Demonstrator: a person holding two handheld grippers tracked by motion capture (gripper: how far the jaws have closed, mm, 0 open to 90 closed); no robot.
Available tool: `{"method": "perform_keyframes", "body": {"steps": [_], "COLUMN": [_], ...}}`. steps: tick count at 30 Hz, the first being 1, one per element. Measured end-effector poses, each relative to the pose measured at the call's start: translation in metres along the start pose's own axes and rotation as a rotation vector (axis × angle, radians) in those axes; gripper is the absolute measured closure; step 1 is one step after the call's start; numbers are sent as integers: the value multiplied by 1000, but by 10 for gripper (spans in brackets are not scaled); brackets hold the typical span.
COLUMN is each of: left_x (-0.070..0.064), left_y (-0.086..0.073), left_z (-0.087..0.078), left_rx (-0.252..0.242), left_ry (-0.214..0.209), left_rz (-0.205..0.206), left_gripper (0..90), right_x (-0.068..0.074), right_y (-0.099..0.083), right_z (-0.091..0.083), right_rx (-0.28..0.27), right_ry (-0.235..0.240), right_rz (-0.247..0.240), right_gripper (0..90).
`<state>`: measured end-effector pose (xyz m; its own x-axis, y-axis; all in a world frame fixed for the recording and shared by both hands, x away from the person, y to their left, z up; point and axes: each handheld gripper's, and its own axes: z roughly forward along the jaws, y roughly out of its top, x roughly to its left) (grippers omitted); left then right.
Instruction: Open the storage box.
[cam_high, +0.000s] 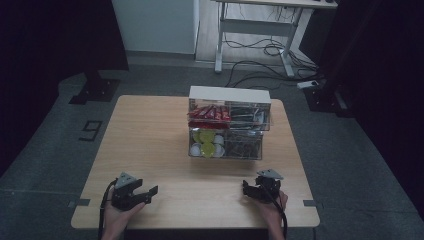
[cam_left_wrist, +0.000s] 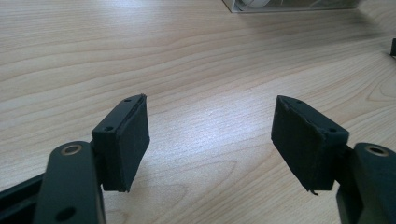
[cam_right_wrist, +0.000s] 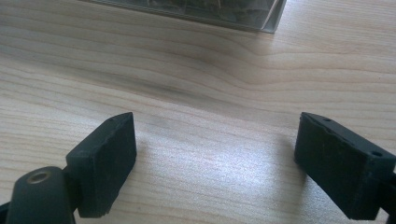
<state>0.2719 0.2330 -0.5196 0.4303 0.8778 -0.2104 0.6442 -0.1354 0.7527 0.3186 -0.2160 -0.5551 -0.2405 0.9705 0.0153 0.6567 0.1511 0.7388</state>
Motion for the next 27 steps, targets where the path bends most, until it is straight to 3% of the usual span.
{"method": "perform_keyframes", "body": {"steps": [6,19,24,27], "left_x": [-1,-2,-2,-2], "left_y": [0,0,0,-1], "left_z": [0,0,1,3], "left_rx": [-1,3,5,12], "left_ry": [-3,-5,-5,-4], "left_rz": [1,8,6,8], "left_gripper": [280,280,280,280], "right_x": [0,-2,-5,-4], "right_y": [-1,-4,-4,-3], "right_z": [-1,-6,-7,-8], "right_rx": [-3,-35,-50,-58], "right_ry": [1,1,40,88], "right_rz": [0,6,19,19], "right_gripper": [149,364,441,489]}}
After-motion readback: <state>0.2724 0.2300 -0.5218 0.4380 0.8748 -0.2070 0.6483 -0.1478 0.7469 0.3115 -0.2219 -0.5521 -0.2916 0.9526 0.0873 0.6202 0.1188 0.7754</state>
